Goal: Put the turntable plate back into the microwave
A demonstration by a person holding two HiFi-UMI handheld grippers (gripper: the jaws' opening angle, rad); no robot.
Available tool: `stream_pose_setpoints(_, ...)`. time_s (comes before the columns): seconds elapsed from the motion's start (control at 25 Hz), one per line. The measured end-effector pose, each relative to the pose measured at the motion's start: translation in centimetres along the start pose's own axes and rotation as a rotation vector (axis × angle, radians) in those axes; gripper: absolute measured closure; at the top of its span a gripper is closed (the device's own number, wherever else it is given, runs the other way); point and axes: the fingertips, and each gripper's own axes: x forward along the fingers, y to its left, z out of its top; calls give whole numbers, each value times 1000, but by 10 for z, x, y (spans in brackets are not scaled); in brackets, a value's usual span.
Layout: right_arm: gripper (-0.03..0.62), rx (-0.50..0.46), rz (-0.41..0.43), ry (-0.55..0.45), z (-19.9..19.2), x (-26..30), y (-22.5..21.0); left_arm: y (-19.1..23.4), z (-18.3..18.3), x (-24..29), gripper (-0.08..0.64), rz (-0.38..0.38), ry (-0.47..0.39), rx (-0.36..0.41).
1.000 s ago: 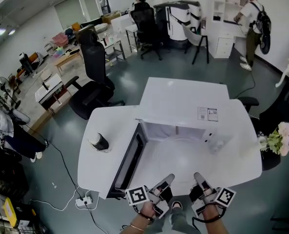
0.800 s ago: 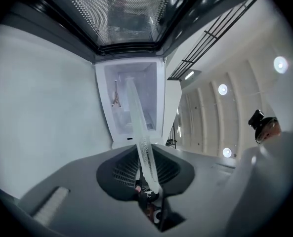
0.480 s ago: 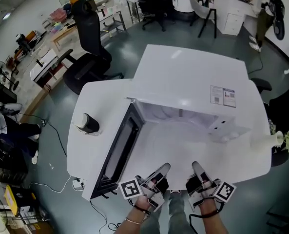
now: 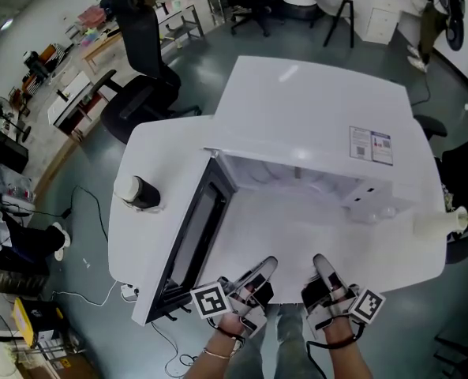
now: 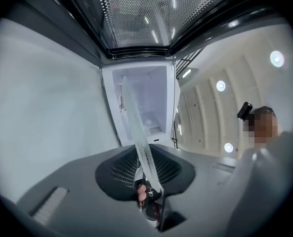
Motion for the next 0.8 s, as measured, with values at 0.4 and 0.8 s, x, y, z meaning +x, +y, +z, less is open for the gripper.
stream_pose_setpoints(0.4,543,40,6,-22,2,0,-2,-5,0,3,474,-27,-23,35)
stream_pose_setpoints(0.8,541,1,33,-15,2,5,4,-13,2,1,426,2,-50,129)
